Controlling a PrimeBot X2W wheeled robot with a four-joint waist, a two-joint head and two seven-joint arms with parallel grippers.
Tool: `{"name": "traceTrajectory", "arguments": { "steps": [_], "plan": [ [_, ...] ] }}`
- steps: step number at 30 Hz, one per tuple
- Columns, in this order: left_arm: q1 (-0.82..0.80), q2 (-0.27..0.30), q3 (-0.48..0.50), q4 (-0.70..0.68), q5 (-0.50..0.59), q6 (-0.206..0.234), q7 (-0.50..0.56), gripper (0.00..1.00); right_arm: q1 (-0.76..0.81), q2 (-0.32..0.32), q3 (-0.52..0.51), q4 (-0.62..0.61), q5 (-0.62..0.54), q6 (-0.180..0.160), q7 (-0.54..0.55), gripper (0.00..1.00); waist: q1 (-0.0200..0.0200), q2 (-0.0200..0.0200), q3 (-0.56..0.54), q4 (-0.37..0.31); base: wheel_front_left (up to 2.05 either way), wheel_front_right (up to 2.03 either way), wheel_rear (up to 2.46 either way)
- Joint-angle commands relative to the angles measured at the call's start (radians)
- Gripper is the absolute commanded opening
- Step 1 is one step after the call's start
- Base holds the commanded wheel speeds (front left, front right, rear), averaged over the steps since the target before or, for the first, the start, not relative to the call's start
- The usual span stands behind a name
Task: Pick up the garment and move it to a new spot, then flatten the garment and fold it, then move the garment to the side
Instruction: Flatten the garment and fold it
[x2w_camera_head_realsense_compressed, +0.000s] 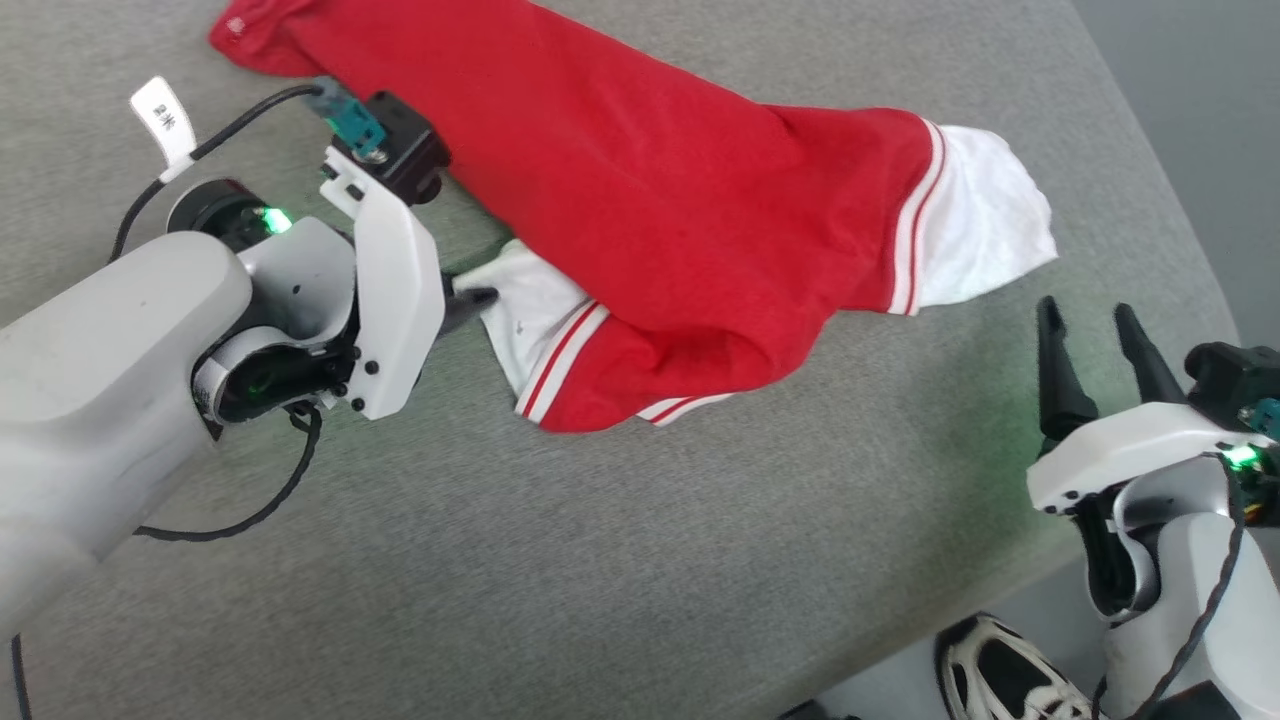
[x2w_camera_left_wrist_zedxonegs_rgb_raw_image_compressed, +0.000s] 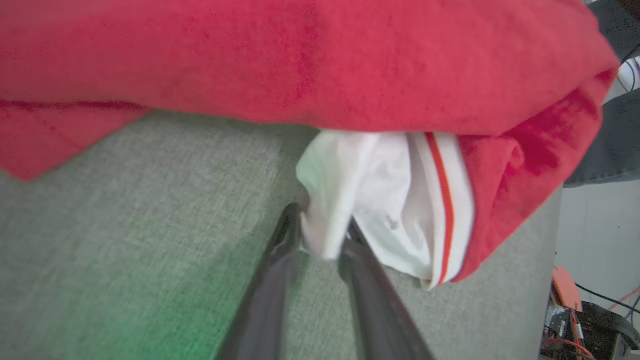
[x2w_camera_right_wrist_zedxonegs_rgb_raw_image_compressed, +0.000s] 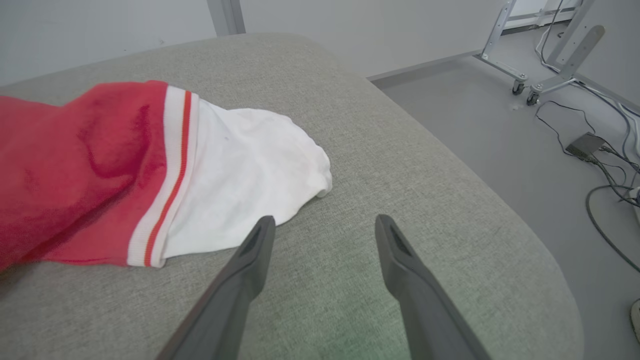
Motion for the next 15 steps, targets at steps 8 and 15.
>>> {"name": "traceTrajectory", "arguments": {
  "steps": [8,15],
  "plan": [
    [0.076,0.072,0.028,0.010,-0.094,0.001,-0.138,0.00,0.027,0.000,-0.052,-0.047,-0.071,-0.002,0.033,1.00,0.0000,-0.0001,-0.091,0.143,0.00,0.00,0.00],
    [0.216,0.233,0.046,0.003,-0.171,0.002,-0.268,0.00,0.037,-0.004,-0.041,-0.129,-0.125,-0.002,0.111,1.00,0.0000,-0.0001,-0.175,0.291,0.00,0.00,0.00]
  ]
}}
